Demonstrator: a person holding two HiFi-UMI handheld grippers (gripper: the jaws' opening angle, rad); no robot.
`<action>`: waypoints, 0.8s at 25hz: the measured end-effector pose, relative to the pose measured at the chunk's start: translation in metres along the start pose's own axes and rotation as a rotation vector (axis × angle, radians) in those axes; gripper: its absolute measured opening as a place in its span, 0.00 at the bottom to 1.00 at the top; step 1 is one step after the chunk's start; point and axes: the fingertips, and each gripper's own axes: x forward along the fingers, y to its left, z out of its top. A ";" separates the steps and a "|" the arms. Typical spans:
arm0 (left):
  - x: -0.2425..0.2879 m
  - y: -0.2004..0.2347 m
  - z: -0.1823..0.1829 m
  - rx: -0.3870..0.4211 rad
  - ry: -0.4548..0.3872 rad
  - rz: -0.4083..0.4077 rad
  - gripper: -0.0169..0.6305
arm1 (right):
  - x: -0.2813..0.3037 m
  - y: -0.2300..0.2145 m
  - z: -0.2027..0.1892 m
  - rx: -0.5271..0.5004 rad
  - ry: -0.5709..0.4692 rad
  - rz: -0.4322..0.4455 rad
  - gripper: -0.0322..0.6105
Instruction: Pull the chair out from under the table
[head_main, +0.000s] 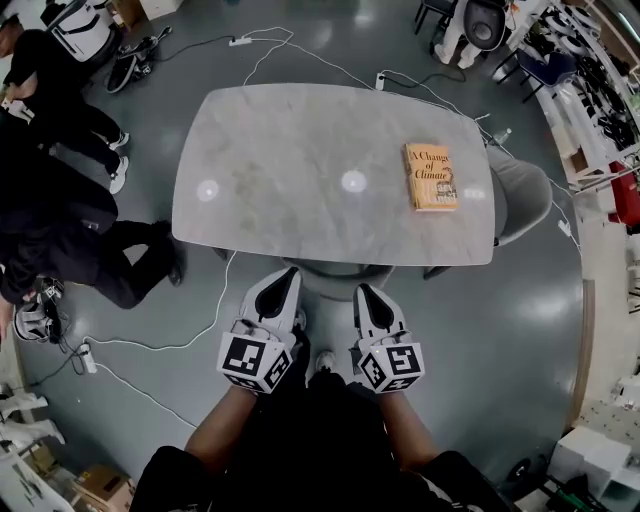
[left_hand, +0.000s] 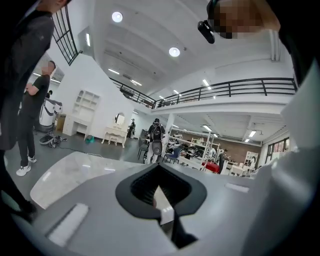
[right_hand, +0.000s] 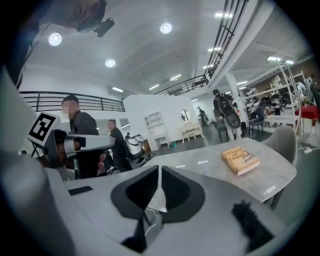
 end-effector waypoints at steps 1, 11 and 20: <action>0.004 0.004 -0.001 -0.002 0.007 -0.002 0.04 | 0.006 -0.001 -0.005 0.003 0.017 0.003 0.08; 0.030 0.037 -0.004 -0.016 0.039 -0.023 0.04 | 0.053 -0.006 -0.068 -0.121 0.230 0.046 0.33; 0.048 0.052 -0.008 -0.035 0.054 -0.027 0.04 | 0.072 -0.001 -0.131 -0.491 0.495 0.147 0.43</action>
